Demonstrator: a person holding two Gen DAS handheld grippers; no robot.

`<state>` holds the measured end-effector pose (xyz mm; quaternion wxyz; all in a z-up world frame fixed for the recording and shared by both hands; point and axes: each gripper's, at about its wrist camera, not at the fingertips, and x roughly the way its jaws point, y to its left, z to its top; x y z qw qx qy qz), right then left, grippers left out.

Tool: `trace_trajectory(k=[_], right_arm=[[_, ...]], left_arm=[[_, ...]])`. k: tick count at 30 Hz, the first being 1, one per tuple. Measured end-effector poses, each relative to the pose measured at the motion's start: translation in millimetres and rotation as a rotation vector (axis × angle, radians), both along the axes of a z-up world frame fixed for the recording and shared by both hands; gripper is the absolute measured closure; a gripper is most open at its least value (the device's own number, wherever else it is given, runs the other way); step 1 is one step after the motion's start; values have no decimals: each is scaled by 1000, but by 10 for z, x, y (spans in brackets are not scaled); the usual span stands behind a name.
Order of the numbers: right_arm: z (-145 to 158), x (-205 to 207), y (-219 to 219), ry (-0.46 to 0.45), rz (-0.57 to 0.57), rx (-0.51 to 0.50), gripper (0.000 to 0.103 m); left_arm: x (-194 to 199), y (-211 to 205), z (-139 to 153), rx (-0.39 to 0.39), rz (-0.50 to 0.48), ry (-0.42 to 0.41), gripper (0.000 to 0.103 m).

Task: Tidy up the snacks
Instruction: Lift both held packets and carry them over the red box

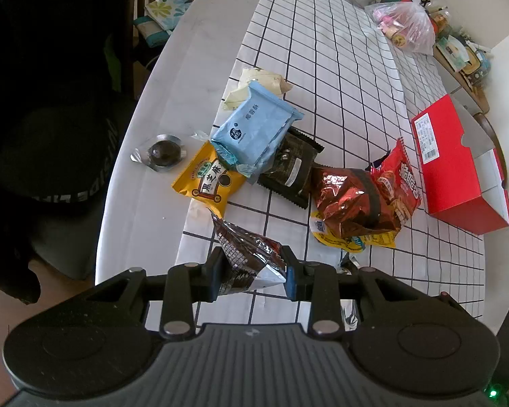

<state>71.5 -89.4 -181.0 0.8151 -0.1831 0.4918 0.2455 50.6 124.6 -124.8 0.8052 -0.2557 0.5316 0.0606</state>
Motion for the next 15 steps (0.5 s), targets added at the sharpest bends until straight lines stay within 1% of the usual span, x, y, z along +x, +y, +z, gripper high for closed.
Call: trace_trajectory(k=[1,3,5,6,8,9,10,15], right_arm=[[-17,6,-1,9,-5,-6,25],[-13,4,-4,15,2,-1,29],[3,0,-4,14,11,1,39],[12,-8,5,14,18,1,42],[29,-25,18,18,31,8,56],[39,-33,15,20,34,17,58],[47,-42,13,16,33,20,60],[105,-76,-44,-2,21,37,61]], left_arm=[[0,-2,-3,1,-1,0,70],[5,-6,-18,1,-2,3,70],[7,-8,-29,-1,-2,7,70],[6,-8,-31,-2,-3,7,70],[7,-13,-29,-1,-3,6,70],[8,-17,-26,-2,-4,5,70],[10,-23,-23,-1,-6,3,70],[6,-72,-8,2,-18,-4,70]])
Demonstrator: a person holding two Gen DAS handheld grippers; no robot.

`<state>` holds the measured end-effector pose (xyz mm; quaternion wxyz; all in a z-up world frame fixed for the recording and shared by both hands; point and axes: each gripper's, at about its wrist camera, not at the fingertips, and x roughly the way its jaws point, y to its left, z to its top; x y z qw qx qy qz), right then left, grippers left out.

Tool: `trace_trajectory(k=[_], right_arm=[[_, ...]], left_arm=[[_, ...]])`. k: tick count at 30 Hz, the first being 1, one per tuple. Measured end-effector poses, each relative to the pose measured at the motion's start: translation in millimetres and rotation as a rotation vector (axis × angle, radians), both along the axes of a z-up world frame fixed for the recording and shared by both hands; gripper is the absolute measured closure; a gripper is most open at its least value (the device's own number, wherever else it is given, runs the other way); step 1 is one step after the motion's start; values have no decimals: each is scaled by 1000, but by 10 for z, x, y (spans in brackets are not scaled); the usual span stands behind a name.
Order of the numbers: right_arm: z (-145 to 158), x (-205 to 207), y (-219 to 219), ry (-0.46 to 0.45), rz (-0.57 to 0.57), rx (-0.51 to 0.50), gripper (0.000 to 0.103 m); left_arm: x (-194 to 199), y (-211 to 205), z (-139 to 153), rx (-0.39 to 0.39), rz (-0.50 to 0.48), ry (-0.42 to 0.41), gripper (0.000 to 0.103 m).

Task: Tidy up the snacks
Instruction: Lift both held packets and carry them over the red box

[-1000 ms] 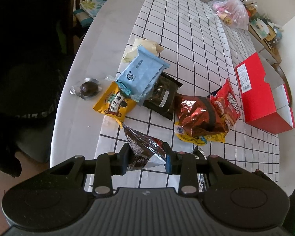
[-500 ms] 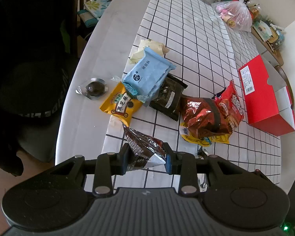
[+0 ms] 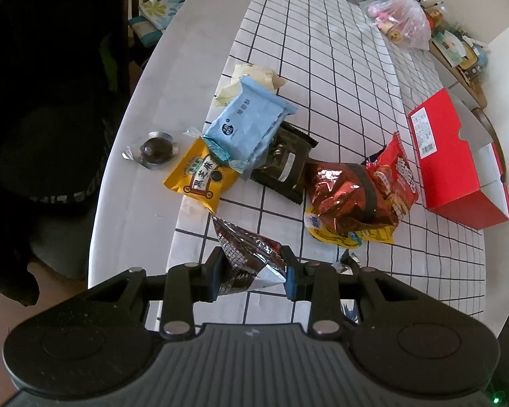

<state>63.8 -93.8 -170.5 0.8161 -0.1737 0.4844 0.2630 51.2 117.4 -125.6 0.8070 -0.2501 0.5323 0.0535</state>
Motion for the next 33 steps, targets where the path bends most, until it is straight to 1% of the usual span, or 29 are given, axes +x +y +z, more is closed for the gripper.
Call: trace_trajectory(k=[4,8,15,22,29,33], right_arm=[[169,-48,-128,-16,-15,45,61],[378,-88,-312,-41,-42,85,61],[804,43,-809,-113,-146,156,61],[1093,376,-1454,-175,-248,194,61],[1245,826,-2070,-199,-302,222,61],[1248,1141,-2403,-193,-329,234,61]], left_arm=[[-10,-69,69,4,-21,-22,70],[13,-218,199,10,-69,-57,70],[143,-636,496,33,-170,-129,70],[441,-1199,757,71,-251,-186,69],[873,-1905,994,110,-316,-236,69],[1144,-2275,1073,126,-330,-252,69]])
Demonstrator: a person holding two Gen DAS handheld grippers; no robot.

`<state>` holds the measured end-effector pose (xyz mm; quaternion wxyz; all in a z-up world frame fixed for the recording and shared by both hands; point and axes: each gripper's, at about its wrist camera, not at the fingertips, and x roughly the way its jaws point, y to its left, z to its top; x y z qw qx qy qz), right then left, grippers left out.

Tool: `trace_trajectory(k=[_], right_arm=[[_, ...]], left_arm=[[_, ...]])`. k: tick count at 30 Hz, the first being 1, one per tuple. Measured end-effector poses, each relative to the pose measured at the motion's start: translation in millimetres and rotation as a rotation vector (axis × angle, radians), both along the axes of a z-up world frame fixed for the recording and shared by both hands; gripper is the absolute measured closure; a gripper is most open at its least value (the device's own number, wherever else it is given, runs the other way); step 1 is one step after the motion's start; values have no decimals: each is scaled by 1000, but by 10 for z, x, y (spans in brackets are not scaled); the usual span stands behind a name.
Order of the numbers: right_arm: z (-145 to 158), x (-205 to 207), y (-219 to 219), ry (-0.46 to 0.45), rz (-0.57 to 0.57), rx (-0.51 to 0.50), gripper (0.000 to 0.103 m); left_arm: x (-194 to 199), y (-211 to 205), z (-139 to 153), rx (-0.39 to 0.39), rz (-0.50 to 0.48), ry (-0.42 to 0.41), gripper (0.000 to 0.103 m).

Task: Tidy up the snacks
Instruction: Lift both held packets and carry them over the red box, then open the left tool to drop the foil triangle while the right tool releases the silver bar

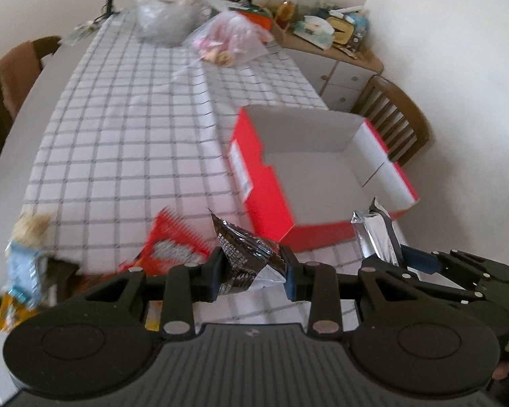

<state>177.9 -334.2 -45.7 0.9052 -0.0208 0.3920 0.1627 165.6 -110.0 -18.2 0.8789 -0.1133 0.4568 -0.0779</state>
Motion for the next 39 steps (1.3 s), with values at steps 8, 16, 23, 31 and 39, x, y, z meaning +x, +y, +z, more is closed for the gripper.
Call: trace_trajectory(k=[8,16,23,31,39], right_arm=[[-80,622,-465,23,-10,16,61],[-225,1106,-695,58,-10,-16,61],[-446,1580,-764,122,-19,-41,61],[-757,1821,-693,200,34,-90,61],[-941,1859,-649,238,71,-113,61]], left_arm=[[601,-689,32,48,-26,-8,69],[1140,-1119,-77,82,-31,40,69],[1533,-1258,-363,109,-15,132,69],[1794,-1398,-713,148,-17,234,69],[1880,-1491,-986,177,-20,293,69]])
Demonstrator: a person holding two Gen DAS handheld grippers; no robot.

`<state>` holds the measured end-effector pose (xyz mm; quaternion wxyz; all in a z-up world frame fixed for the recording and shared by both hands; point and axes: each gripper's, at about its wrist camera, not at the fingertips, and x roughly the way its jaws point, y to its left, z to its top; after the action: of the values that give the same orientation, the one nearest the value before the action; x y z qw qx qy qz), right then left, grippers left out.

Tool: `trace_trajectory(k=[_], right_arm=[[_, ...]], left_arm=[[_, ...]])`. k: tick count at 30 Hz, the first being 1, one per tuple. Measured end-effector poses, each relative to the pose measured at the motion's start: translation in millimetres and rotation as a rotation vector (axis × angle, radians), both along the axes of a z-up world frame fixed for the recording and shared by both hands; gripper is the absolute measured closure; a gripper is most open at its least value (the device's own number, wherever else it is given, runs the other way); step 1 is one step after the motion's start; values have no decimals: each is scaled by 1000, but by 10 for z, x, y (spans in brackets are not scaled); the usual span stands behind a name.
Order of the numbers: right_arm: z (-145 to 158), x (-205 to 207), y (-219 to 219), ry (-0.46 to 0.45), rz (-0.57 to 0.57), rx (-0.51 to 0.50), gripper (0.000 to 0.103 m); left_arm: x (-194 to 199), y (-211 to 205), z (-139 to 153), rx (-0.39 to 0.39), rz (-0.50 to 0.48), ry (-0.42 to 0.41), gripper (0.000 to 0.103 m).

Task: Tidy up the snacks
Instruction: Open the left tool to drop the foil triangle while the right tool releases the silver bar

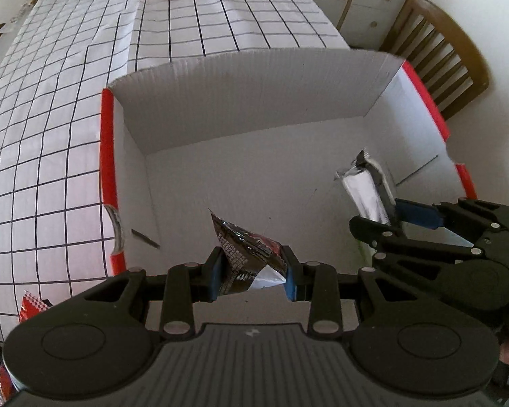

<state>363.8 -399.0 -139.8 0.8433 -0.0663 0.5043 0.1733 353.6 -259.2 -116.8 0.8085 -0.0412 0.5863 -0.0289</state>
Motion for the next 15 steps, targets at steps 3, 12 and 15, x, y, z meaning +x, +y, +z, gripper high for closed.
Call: trace_trajectory(k=[3,12,15], right_arm=[[-7,8,-9,1,5,1,61],[104,-72,-104,-25,16,49,60],[202,-119,-108,-49,26,65,60]], left_arm=[[9,-23,-46,11,1,11,69],[-47,1,2,-1,5,-22,57],[-83,28,55,-11,9,-40,56]])
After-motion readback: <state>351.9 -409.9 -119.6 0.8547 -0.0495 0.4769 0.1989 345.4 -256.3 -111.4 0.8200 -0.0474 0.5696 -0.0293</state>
